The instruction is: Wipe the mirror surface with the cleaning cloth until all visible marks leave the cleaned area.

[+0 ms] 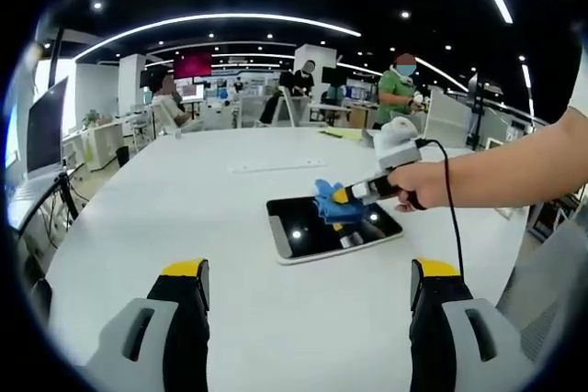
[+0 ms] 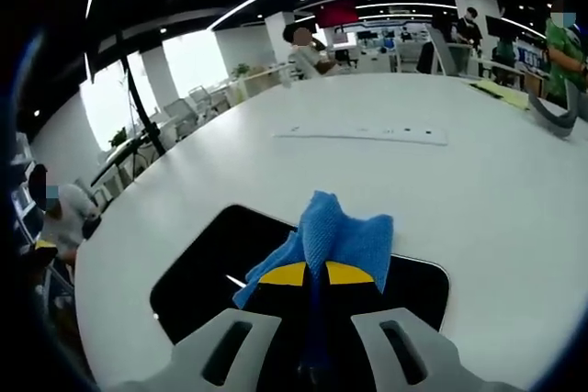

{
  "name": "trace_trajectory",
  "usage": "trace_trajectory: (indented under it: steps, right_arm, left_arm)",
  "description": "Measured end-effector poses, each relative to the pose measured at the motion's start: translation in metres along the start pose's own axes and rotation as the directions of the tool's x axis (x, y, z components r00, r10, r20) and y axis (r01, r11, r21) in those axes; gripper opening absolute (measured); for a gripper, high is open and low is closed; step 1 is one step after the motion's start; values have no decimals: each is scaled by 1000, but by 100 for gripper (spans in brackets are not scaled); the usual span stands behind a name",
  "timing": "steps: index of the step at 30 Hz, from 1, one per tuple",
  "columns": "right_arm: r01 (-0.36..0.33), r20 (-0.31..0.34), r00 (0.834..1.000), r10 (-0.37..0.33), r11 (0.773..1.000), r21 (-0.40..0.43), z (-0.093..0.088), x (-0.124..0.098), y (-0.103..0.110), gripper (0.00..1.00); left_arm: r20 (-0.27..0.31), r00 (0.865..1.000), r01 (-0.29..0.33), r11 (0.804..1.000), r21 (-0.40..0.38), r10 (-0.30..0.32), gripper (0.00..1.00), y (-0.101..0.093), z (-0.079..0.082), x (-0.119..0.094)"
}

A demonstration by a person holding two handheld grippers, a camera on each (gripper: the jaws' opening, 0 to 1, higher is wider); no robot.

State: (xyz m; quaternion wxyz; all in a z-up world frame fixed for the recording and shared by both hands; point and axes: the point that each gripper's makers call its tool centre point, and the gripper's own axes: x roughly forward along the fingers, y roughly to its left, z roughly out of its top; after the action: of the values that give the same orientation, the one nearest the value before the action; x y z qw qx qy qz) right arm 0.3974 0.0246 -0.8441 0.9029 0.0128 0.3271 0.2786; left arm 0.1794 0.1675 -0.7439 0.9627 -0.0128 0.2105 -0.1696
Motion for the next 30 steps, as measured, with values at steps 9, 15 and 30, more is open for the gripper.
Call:
trace_trajectory:
  steps: [9, 15, 30]
  right_arm:
    - [-15, 5, 1000, 14, 1000, 2, -6, -4, 7, 1]
    - [-18, 9, 1000, 18, 1000, 5, -7, -4, 8, 1]
    - [-20, 10, 1000, 20, 1000, -11, -12, -13, 15, 1]
  left_arm:
    - [3, 1000, 6, 1000, 4, -6, 91, -3, 2, 1]
    - [6, 1000, 12, 1000, 6, -12, 91, -4, 3, 2]
    - [15, 1000, 13, 1000, 9, -13, 91, -5, 6, 2]
